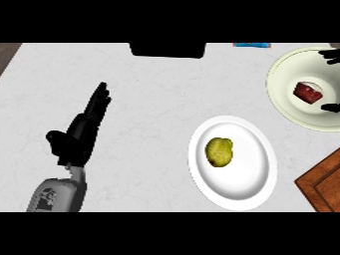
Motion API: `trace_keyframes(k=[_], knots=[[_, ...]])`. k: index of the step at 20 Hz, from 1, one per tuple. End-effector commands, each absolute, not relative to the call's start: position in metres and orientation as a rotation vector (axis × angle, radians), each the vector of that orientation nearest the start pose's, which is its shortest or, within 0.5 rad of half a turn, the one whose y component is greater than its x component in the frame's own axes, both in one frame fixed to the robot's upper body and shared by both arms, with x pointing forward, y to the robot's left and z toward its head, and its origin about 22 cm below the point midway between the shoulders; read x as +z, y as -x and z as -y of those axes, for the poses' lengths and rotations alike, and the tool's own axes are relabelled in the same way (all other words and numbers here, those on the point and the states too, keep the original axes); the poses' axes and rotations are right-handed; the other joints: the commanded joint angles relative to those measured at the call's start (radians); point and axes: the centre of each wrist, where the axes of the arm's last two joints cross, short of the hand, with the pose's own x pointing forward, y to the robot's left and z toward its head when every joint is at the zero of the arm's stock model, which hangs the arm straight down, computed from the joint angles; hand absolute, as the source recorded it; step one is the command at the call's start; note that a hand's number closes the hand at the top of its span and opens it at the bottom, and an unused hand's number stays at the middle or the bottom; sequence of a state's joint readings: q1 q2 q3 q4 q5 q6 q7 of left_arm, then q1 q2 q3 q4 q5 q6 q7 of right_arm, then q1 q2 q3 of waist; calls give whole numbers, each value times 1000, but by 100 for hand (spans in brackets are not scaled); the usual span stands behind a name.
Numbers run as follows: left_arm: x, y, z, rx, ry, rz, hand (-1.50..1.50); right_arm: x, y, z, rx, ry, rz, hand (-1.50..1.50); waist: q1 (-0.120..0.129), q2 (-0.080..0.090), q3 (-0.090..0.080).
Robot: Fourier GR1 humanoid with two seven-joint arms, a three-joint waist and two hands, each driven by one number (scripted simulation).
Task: Pick the cupcake from the plate and place it in the bowl
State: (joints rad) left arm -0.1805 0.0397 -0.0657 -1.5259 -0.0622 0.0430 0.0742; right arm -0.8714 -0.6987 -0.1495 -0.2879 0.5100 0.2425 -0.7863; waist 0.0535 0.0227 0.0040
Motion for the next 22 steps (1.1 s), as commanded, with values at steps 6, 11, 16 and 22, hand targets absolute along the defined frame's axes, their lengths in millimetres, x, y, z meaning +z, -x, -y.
trace_keyframes(k=[6,11,16,22], knots=[[20,-267,-186,-135,-27,1624,0,136,-391,459,572,353,1893,-150,-7,-6,-1],[31,-278,-212,-141,-28,1608,0,145,-371,491,458,253,1829,-150,-7,-4,0],[33,-273,-205,-155,-40,1627,0,156,-359,508,358,147,1824,-150,-6,-3,0],[29,-282,-211,-143,-16,1614,0,151,-334,533,372,58,1813,-150,-12,5,3]])
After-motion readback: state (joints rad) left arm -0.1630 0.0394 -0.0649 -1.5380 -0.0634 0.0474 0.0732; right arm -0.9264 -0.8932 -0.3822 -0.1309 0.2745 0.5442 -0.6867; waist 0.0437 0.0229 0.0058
